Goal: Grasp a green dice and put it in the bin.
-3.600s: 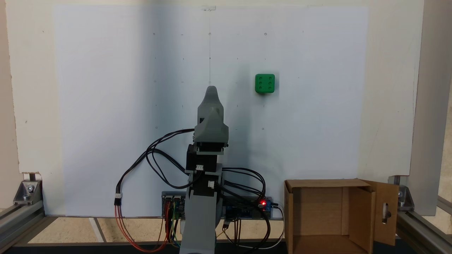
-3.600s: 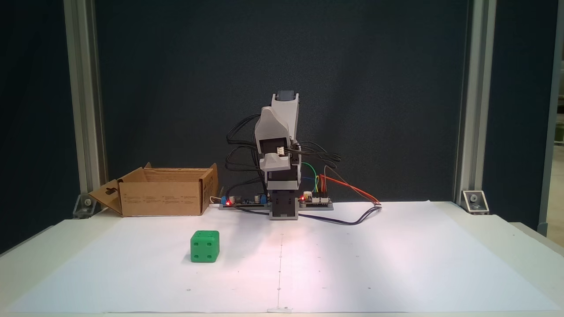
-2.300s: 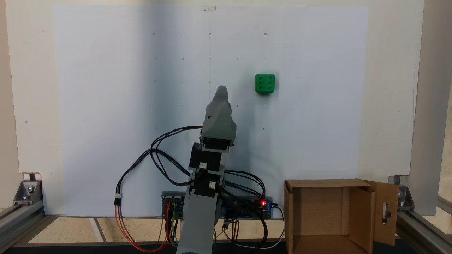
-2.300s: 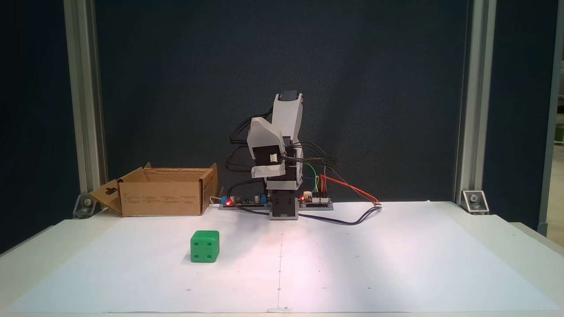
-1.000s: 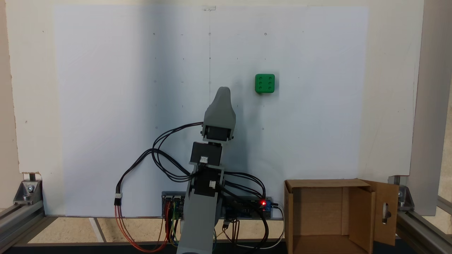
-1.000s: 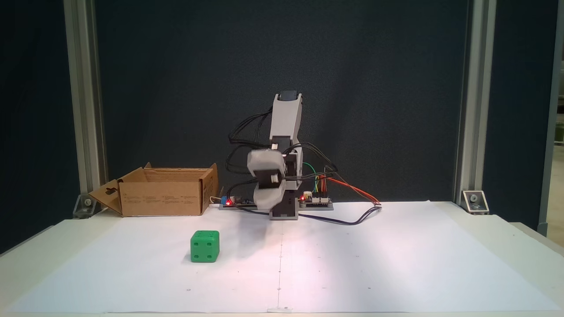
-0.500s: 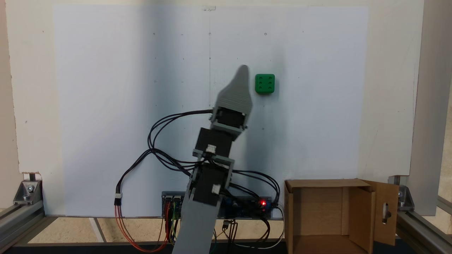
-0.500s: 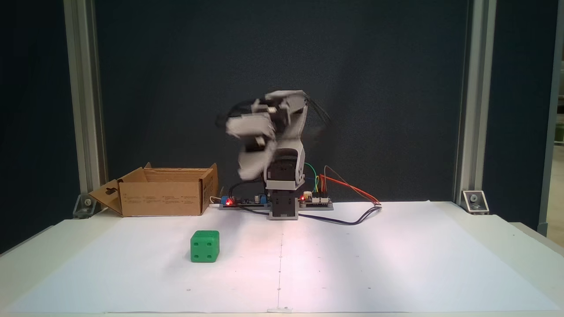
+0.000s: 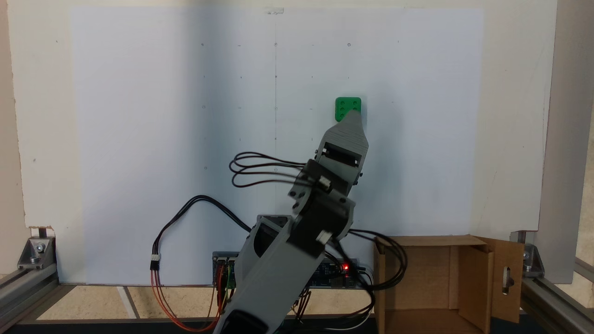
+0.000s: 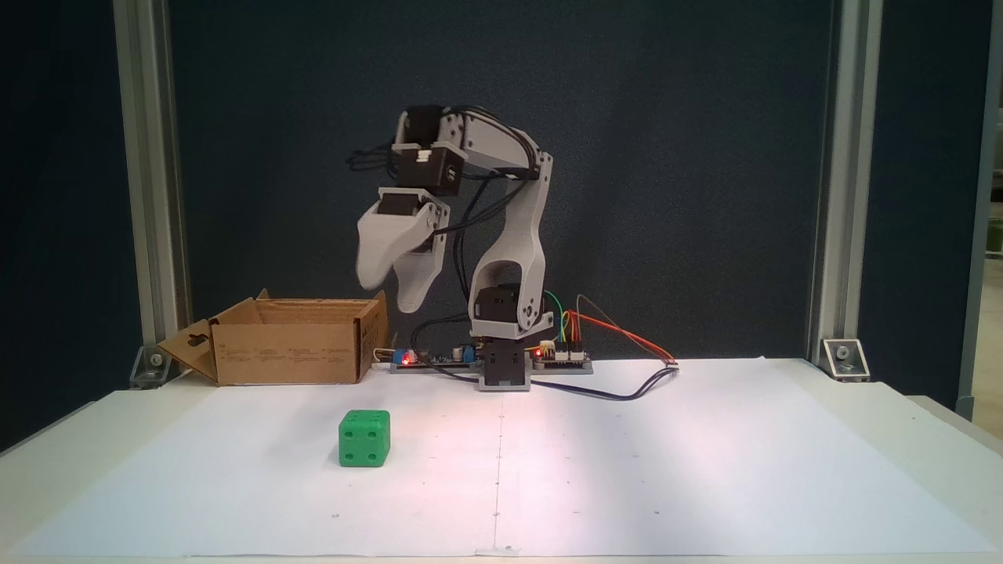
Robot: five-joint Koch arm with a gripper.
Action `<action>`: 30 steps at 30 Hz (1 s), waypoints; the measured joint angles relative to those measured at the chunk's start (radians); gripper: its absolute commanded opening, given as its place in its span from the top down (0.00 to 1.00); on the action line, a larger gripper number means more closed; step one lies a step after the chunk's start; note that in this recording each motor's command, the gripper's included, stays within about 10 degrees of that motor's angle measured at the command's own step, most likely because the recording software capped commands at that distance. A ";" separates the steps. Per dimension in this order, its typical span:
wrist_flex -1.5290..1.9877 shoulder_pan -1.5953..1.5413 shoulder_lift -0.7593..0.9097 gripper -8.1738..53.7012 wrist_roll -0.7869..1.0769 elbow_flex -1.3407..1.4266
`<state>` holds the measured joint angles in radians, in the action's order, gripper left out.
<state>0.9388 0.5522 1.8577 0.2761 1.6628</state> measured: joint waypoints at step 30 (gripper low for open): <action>0.330 -0.002 -0.474 0.12 0.245 -0.472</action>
<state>1.2686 0.5507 1.3837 0.5216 1.1904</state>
